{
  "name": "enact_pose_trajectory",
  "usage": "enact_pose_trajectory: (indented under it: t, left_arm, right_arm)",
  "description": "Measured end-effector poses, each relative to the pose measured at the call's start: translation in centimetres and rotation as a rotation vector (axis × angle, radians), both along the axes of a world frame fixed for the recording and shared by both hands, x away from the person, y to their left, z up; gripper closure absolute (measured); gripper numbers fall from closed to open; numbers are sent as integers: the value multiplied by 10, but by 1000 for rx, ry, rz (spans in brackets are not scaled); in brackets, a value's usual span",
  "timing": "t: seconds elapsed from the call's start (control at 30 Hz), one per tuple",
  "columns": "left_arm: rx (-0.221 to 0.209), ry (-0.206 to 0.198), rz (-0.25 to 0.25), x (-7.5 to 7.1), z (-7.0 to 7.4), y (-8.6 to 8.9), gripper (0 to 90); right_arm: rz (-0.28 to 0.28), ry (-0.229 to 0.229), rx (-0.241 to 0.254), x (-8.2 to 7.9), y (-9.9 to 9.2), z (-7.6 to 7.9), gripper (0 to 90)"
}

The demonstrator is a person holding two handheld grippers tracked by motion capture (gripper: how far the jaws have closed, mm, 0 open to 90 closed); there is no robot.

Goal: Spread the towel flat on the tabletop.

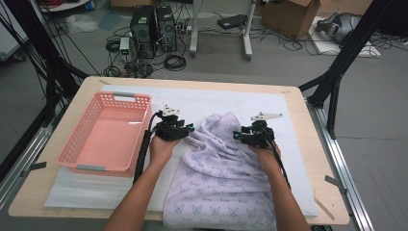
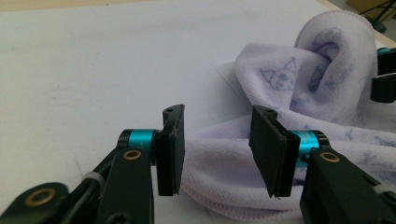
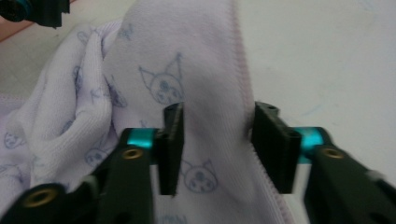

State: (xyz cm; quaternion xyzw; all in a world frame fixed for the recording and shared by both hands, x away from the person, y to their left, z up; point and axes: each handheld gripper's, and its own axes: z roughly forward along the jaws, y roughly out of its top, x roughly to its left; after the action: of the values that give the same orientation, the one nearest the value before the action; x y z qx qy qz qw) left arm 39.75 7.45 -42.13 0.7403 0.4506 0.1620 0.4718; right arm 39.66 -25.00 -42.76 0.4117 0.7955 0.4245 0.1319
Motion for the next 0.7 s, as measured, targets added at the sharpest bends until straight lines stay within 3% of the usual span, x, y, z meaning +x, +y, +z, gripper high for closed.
enact_pose_trajectory:
  t: [0.03, 0.07, 0.2, 0.3, 0.4, 0.47, 0.57, 0.7]
  left_arm:
    - [4, 0, 1, 2, -2, 0, 541]
    - [4, 2, 6, 3, -3, 1, 532]
    - [-19, -2, 6, 8, -2, 3, 510]
    - [-39, -20, 8, 8, -2, 1, 491]
    - [-57, -10, 4, 9, -4, -3, 480]
    - [-71, -7, -7, 8, -5, -7, 479]
    - [-86, 2, -32, 8, -8, -17, 478]
    - [-52, 24, -86, 10, -7, -30, 441]
  right_arm:
    - [24, 15, -17, 0, 2, 1, 825]
    - [53, 18, -33, -1, 3, 2, 837]
    - [90, 9, -64, -19, -13, 14, 843]
    - [71, 25, -167, -39, -36, 19, 841]
    - [54, 85, -225, -55, -59, 13, 818]
    - [25, 80, -230, -64, -71, 10, 753]
    - [-33, 61, -205, -72, -82, 9, 733]
    - [-113, -10, -108, -79, -89, 12, 658]
